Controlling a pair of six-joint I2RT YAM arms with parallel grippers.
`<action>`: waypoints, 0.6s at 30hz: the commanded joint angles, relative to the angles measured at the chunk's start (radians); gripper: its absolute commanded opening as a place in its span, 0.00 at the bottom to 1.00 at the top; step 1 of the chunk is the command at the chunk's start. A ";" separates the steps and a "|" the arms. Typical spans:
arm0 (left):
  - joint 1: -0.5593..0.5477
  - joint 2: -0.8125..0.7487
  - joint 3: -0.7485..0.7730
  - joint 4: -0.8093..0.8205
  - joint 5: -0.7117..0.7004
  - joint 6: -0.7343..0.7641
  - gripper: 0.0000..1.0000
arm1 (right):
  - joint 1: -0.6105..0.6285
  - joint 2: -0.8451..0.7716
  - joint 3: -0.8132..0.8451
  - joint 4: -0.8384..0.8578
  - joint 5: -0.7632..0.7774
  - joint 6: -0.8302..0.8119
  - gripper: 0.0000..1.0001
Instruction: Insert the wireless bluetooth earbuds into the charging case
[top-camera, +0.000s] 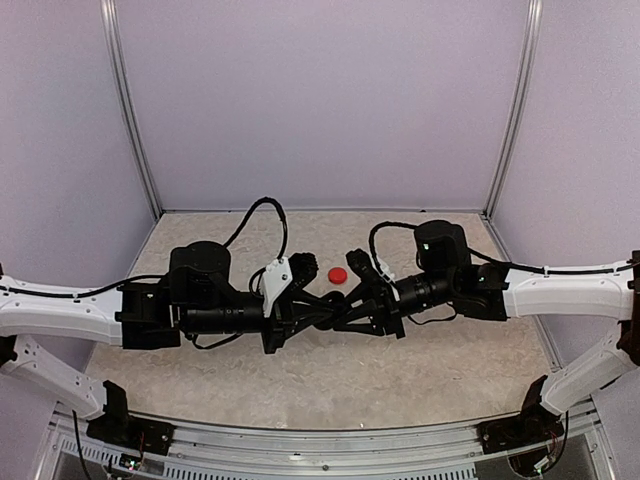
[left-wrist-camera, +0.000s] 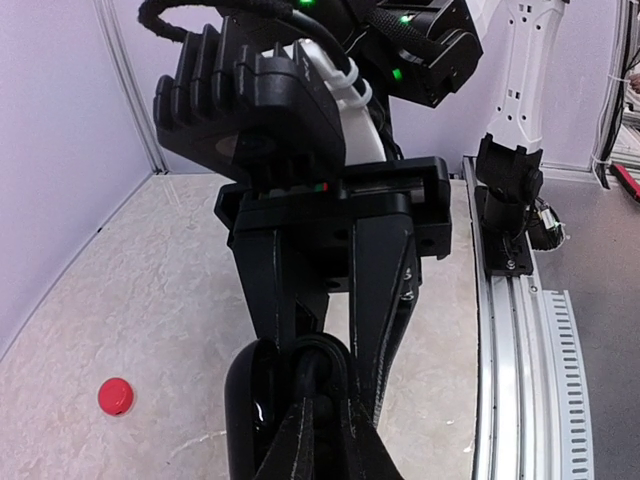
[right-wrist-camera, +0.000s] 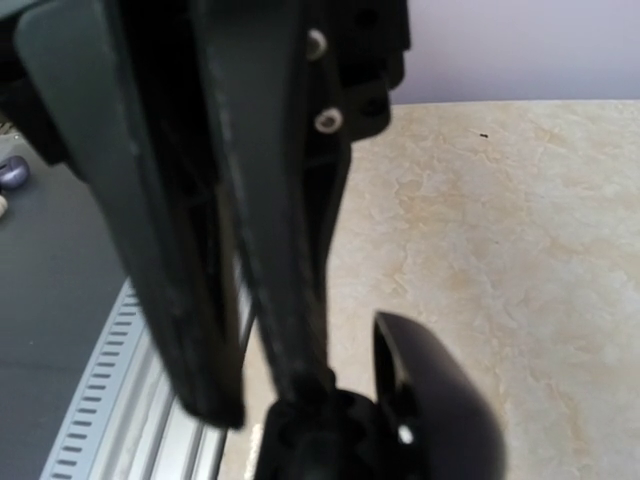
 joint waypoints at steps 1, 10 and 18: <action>0.003 0.024 0.048 -0.025 -0.022 0.000 0.12 | 0.014 0.007 0.030 -0.019 0.008 -0.019 0.00; 0.005 0.056 0.063 -0.054 0.002 -0.003 0.08 | 0.018 -0.003 0.029 -0.023 0.020 -0.026 0.00; -0.003 0.092 0.086 -0.112 0.053 0.023 0.05 | 0.018 -0.027 0.019 -0.010 0.027 -0.018 0.00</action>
